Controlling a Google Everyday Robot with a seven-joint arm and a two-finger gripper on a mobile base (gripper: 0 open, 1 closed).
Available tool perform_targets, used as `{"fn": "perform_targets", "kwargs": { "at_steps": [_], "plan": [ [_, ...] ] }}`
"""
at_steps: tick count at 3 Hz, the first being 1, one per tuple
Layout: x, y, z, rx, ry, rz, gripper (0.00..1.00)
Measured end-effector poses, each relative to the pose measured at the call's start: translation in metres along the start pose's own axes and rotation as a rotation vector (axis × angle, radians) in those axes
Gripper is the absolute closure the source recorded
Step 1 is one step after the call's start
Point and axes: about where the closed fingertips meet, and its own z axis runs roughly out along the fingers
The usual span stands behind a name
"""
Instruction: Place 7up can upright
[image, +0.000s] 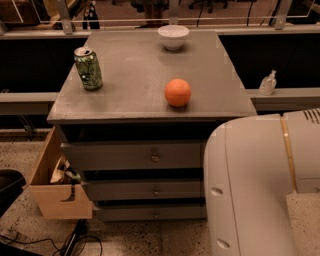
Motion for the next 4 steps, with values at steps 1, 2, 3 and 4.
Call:
{"fn": "perform_targets", "kwargs": {
  "at_steps": [1, 2, 3, 4],
  "plan": [
    [0.032, -0.018, 0.002, -0.048, -0.016, 0.174, 1.00],
    [0.057, -0.030, -0.003, -0.073, -0.042, 0.301, 1.00],
    [0.079, -0.036, -0.004, -0.091, -0.080, 0.378, 1.00],
    [0.095, -0.043, 0.006, -0.128, -0.162, 0.398, 1.00]
  ]
}}
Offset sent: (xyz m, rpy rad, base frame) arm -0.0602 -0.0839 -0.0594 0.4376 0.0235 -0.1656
